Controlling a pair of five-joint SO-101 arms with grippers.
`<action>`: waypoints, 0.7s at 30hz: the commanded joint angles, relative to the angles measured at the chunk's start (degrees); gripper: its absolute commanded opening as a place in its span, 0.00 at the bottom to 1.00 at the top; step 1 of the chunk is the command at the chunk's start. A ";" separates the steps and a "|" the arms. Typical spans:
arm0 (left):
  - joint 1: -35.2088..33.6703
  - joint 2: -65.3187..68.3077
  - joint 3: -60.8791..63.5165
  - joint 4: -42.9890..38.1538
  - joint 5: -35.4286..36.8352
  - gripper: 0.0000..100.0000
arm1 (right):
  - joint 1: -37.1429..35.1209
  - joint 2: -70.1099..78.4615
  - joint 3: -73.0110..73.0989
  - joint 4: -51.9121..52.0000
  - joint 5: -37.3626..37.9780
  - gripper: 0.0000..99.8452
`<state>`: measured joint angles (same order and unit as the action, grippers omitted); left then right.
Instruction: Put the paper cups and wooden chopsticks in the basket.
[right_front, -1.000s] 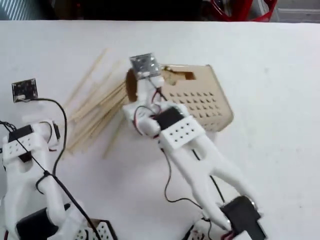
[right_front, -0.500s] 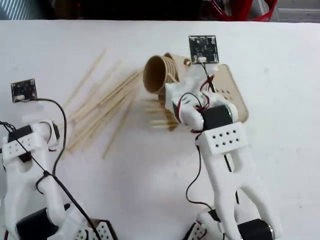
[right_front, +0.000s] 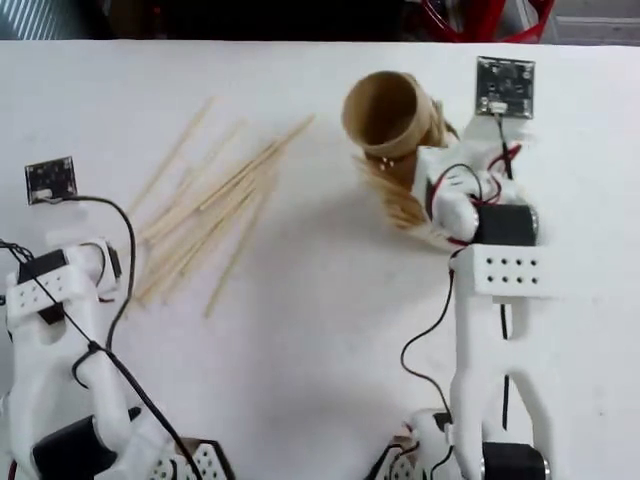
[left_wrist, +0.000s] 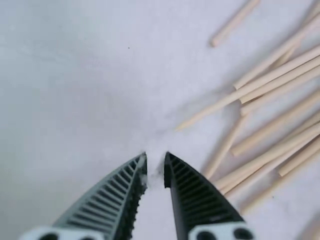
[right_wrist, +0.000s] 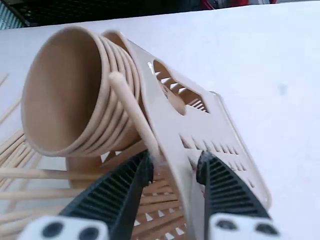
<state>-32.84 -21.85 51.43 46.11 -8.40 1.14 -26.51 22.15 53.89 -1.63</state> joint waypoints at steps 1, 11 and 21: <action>0.48 -2.07 -0.35 -0.70 0.70 0.09 | 5.41 -1.01 -2.55 -0.22 1.85 0.15; 0.48 -2.07 -0.35 -0.70 0.70 0.09 | 9.54 14.81 -2.90 -0.22 12.57 0.12; 0.48 -2.07 -0.35 -0.70 0.70 0.09 | 4.35 14.64 -6.07 5.41 12.66 0.02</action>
<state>-33.01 -21.85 51.43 46.11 -8.40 9.14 -11.65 16.88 55.56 10.95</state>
